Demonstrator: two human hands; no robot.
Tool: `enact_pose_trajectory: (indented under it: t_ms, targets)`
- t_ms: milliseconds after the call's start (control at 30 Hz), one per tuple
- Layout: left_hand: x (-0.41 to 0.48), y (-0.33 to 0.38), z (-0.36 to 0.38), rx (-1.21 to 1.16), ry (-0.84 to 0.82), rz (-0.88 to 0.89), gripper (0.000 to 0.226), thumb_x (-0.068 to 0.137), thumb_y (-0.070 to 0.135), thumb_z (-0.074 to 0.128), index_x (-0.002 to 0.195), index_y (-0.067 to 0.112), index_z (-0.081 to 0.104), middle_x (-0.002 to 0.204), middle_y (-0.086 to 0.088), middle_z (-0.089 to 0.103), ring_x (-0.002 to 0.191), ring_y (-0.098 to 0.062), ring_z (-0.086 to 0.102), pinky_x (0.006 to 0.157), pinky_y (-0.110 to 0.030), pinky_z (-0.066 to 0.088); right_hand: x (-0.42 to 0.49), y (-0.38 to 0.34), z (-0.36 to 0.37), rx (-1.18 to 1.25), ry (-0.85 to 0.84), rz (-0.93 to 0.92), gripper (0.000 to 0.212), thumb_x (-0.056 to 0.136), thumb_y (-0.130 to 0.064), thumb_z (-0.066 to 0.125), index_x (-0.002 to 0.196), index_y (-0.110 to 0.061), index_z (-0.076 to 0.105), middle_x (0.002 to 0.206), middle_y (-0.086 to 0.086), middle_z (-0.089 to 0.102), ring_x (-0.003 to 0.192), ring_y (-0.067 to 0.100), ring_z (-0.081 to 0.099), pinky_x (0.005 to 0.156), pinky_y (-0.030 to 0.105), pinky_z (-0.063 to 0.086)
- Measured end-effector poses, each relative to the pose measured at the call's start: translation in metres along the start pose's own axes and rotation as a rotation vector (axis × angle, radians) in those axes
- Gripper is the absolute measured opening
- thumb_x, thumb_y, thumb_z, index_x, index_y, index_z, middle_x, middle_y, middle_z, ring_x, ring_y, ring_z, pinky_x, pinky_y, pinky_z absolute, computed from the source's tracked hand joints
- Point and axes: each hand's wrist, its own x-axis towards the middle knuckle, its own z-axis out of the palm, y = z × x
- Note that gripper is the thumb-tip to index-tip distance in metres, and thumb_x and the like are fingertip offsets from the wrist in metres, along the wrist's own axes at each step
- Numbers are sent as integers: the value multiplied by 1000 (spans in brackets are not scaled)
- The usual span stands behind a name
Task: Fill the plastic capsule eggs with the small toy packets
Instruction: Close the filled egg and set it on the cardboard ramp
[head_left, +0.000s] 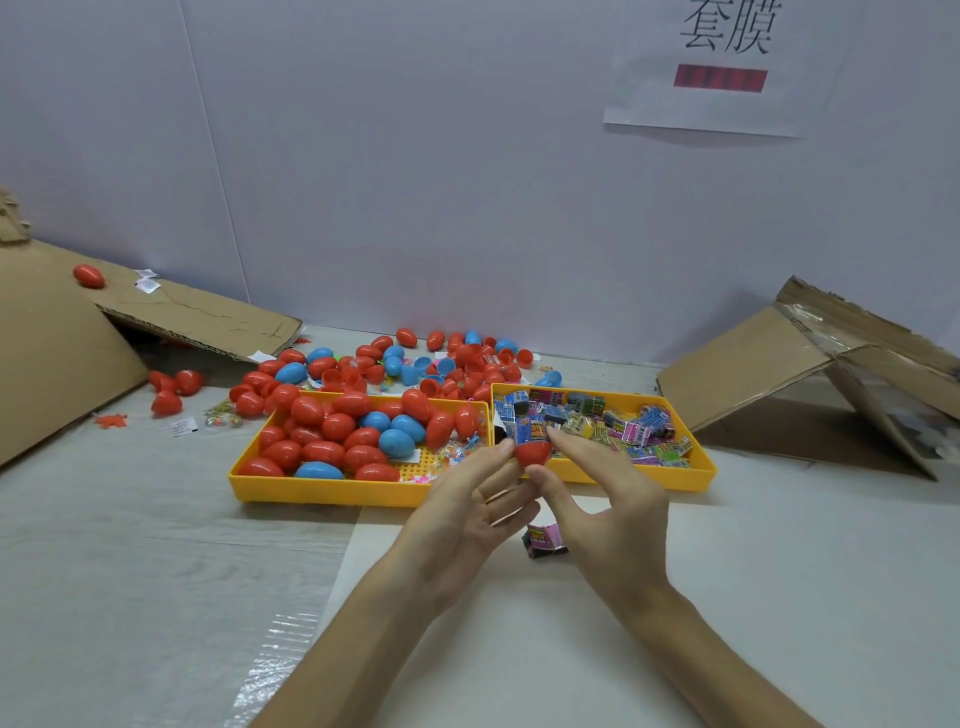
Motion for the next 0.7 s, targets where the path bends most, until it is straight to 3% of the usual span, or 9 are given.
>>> enact_pose_trajectory:
  t_ms: [100, 267, 433, 567, 700]
  targets:
    - [1, -2, 0, 69, 32, 2, 26, 85, 43, 70, 101, 26, 81, 115, -5, 75, 104, -19, 73, 92, -33, 54, -2, 2, 2, -34, -16, -45, 38, 85, -29, 74, 118, -10, 73, 115, -8, 70, 107, 9, 67, 96, 20, 50]
    - [4, -3, -3, 141, 37, 23, 45, 84, 41, 71, 121, 16, 68, 111, -6, 75, 105, -20, 72, 90, -31, 57, -3, 8, 2, -57, -8, -100, 33, 85, -25, 74, 114, -9, 75, 116, -10, 68, 105, 9, 68, 93, 24, 51]
    - [5, -5, -4, 158, 11, 30, 50, 88, 40, 67, 129, 11, 64, 109, -8, 74, 107, -18, 72, 89, -29, 55, -4, 12, 2, -54, 19, -138, 27, 84, -19, 75, 108, -7, 77, 112, -10, 70, 101, 12, 69, 89, 31, 53]
    - [6, -5, -5, 160, 14, 26, 42, 89, 41, 66, 122, 15, 70, 118, -8, 73, 109, -18, 71, 89, -29, 56, -1, 7, 1, -21, -11, -73, 36, 82, -18, 78, 117, -12, 74, 114, -12, 70, 106, 7, 67, 92, 28, 53]
    - [6, -5, -4, 191, -22, 22, 28, 94, 46, 60, 106, 30, 79, 117, 0, 74, 108, -14, 71, 95, -32, 53, 0, 3, -1, 31, -32, 8, 43, 81, -21, 80, 122, -13, 72, 115, -15, 69, 110, 3, 65, 94, 23, 52]
